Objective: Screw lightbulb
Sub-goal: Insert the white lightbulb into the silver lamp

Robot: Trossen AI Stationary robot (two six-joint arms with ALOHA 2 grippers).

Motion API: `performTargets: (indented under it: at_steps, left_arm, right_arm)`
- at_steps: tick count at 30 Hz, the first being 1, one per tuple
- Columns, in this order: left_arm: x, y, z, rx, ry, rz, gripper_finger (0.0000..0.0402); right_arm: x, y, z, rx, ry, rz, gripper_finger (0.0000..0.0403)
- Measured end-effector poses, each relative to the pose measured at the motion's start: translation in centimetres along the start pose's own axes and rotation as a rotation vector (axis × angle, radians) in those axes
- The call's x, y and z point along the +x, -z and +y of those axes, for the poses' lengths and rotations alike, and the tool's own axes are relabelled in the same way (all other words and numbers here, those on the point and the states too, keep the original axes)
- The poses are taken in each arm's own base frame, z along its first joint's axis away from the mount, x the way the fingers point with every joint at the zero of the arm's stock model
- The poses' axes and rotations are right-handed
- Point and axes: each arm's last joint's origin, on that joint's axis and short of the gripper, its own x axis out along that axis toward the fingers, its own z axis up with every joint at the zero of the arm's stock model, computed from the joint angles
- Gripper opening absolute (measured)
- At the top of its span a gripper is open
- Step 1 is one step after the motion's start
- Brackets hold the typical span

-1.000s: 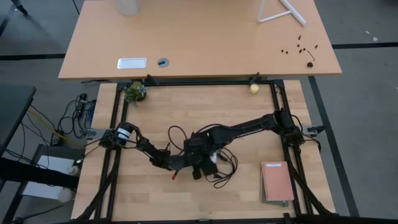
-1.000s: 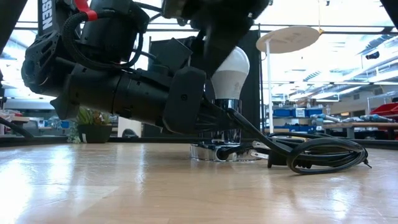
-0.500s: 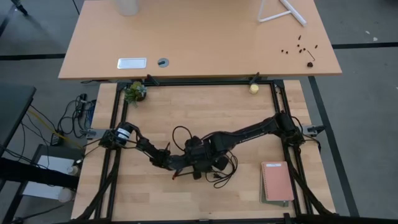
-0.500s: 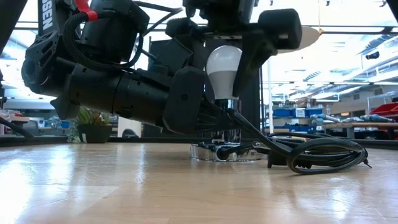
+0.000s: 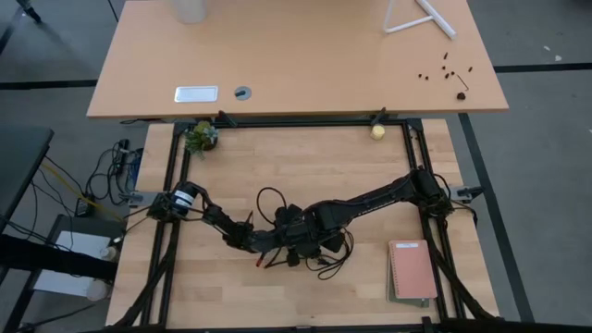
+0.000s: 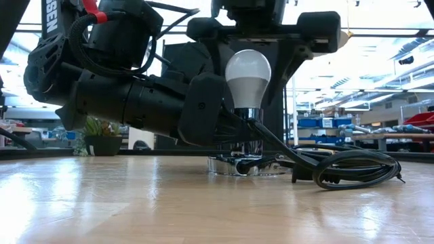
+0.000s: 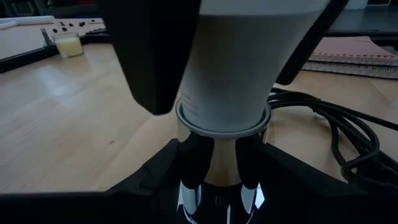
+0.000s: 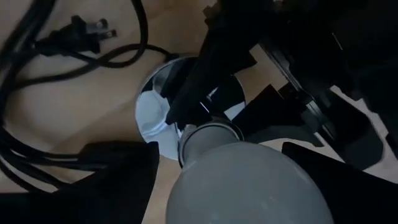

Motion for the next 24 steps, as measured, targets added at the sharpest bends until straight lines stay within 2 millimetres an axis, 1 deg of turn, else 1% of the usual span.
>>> performTargets:
  at_steps: [5,10,19,24]
  left_arm:
    - [0.0,0.0,0.0,0.000,0.001,0.000,0.0185]
    - [0.0,0.0,0.0,-0.001,0.001,0.000,0.0185]
    - [0.0,0.0,0.0,-0.001,0.001,0.000,0.0185]
    - [0.0,0.0,0.0,-0.001,0.001,0.000,0.0185]
  right_arm:
    - [-0.7,0.2,-0.5,0.097,-0.031,-0.037,0.0346]
    - [-2.1,0.6,-1.5,0.164,-0.014,-0.060,0.0346]
    - [-2.1,0.7,-1.6,0.171,-0.037,-0.076,0.0346]
    - [-2.0,1.0,-1.8,0.209,-0.062,-0.092,0.0346]
